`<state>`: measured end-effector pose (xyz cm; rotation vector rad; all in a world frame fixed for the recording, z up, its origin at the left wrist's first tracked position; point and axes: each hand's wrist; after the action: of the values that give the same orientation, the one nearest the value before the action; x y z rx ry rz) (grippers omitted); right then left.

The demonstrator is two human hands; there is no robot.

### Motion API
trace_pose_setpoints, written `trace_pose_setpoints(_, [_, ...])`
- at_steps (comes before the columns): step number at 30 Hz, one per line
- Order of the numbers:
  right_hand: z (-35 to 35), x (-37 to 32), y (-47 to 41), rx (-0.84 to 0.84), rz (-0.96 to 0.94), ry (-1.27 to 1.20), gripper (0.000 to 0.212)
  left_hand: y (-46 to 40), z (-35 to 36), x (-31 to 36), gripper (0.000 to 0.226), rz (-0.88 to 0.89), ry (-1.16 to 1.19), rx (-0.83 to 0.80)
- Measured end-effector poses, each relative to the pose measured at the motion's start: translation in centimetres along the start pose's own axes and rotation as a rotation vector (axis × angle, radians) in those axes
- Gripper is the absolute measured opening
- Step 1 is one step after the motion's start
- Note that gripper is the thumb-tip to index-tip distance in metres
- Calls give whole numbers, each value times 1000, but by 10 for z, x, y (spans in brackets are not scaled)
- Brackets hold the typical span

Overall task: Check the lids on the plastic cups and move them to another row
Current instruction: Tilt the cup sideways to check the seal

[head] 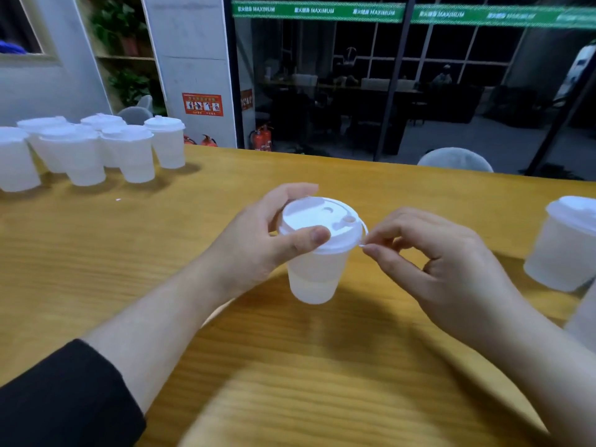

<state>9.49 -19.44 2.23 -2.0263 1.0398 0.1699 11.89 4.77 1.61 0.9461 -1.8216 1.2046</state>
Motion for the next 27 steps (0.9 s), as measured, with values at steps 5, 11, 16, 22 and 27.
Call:
trace_pose_setpoints(5, [1,-15,2,159,106,-72,17,1,-1,2,70,-8,23,-38])
trace_pose_setpoints(11, [6,-28,-2,181,125,-92,17,1,1,2,75,-21,20,-84])
trace_pose_setpoints(16, [7,-24,0,125,82,-19,7,2,2,3,76,-15,26,-78])
trace_pose_setpoints(22, [-4,-21,1,41,23,116,18,2,2,2,75,-15,9,-77])
trace_pose_setpoints(27, [-13,-23,5,-14,6,271,38,2,1,4,79,-6,-21,-78])
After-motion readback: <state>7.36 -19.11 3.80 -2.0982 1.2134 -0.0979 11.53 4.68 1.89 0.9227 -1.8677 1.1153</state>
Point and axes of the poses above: each hand's wrist, its own y-axis away from the middle knuckle, its own z-axis out of the palm, x = y × z, and after that the axes turned 5 degrees about z, right-handed
